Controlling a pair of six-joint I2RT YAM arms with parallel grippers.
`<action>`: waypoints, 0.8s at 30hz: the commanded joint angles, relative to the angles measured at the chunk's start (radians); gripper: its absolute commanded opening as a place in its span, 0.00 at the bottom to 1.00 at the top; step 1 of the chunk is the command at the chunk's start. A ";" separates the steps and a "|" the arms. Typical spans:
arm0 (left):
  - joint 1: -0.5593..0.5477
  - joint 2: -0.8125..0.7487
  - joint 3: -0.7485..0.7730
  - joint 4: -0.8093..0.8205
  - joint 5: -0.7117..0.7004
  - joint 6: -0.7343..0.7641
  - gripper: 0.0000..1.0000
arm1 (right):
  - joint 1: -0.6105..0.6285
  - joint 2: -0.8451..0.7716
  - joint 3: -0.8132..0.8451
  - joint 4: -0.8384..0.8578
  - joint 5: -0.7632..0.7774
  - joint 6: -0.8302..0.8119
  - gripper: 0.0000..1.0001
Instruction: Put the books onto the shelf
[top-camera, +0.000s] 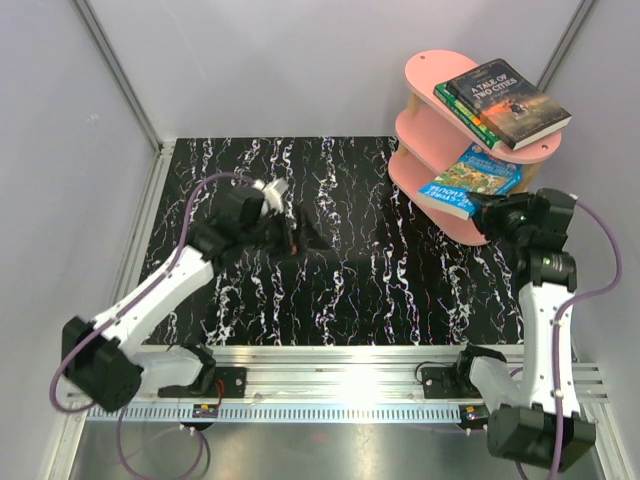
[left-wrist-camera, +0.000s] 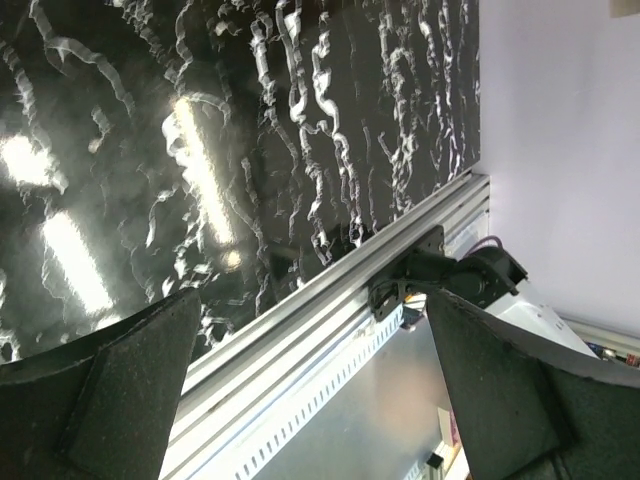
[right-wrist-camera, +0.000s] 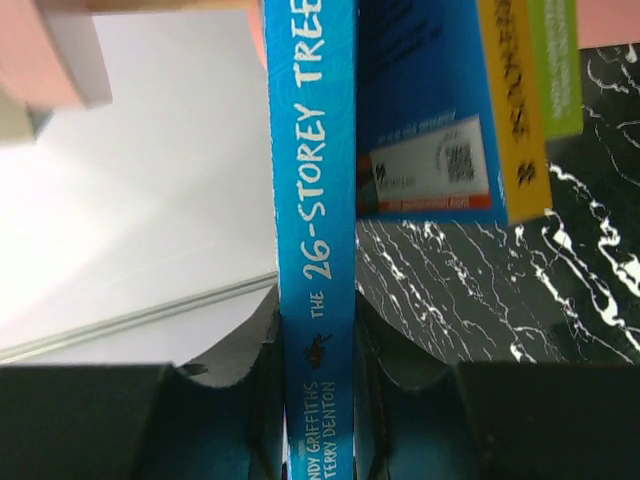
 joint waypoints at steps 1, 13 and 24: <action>-0.082 0.104 0.207 0.003 -0.090 0.023 0.99 | -0.080 0.057 0.078 0.084 -0.107 -0.032 0.00; -0.335 0.754 1.018 -0.245 -0.269 0.056 0.93 | -0.158 0.163 0.104 0.098 -0.248 -0.061 0.12; -0.375 1.059 1.356 -0.266 -0.256 0.000 0.91 | -0.183 0.212 0.141 0.056 -0.230 -0.093 0.17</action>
